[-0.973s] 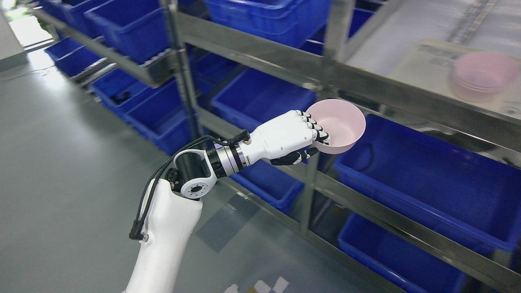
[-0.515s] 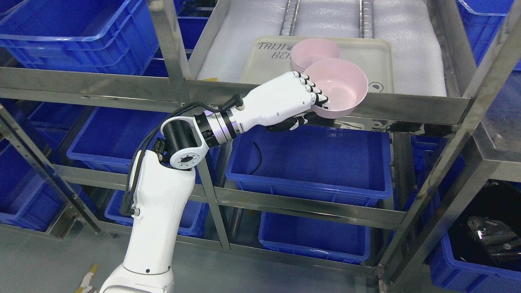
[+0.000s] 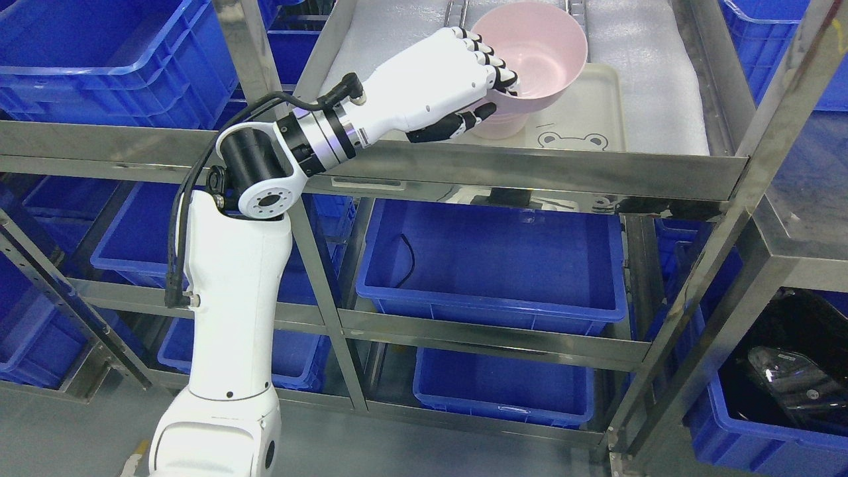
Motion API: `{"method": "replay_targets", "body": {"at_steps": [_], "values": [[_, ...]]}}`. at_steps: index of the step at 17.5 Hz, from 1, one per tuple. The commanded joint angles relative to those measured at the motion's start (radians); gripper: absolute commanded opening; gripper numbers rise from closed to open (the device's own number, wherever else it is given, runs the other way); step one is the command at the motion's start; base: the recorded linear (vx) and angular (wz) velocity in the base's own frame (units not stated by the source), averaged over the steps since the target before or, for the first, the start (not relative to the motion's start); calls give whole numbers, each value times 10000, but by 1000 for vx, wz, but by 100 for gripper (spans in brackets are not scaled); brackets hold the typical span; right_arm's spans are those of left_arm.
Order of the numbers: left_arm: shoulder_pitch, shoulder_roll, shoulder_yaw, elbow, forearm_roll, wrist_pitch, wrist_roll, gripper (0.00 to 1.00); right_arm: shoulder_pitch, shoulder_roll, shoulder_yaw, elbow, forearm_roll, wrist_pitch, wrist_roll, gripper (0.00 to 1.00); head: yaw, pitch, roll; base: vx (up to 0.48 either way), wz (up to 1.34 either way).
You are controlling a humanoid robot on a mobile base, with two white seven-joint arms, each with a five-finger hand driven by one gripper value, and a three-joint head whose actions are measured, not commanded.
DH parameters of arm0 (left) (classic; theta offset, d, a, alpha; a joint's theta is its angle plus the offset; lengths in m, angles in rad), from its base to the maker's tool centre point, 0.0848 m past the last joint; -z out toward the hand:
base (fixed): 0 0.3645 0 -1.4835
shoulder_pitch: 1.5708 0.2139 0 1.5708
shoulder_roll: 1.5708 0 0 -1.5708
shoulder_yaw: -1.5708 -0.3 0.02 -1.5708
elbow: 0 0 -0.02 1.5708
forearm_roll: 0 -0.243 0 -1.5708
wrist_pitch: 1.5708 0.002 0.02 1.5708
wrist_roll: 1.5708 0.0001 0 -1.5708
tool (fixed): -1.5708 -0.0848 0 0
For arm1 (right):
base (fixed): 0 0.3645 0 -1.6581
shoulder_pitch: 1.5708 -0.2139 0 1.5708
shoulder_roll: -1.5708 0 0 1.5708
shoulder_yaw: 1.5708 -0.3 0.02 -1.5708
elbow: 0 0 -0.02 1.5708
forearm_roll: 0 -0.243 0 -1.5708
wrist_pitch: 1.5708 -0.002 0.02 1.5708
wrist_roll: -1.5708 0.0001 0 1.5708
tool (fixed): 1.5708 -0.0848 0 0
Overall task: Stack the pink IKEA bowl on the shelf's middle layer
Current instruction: 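Lower the pink bowl onto the stack of pink bowls on the tray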
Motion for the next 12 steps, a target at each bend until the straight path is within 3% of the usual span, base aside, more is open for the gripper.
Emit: {"method": "replay_targets", "body": {"at_steps": [1,7,9,12], "values": [[-655,176,1355,507,-71,-1,-9,3,152,-175,0,-175,-1,-5,0,100,0,0,0,0,0],[-2037,176,1419,3222,-512,-1,328,3,152,-175,0,-175,-1,-5,0,100,0,0,0,0,0],[-2085,176,1341,3820,-1463,-1,282,3,152,-175,0,-175,-1,-5,0,100,0,0,0,0,0],[-1916,176,1295,4847,-1620,-1,343,3,152,-175,0,-175,-1,-5,0,100,0,0,0,0,0]]}}
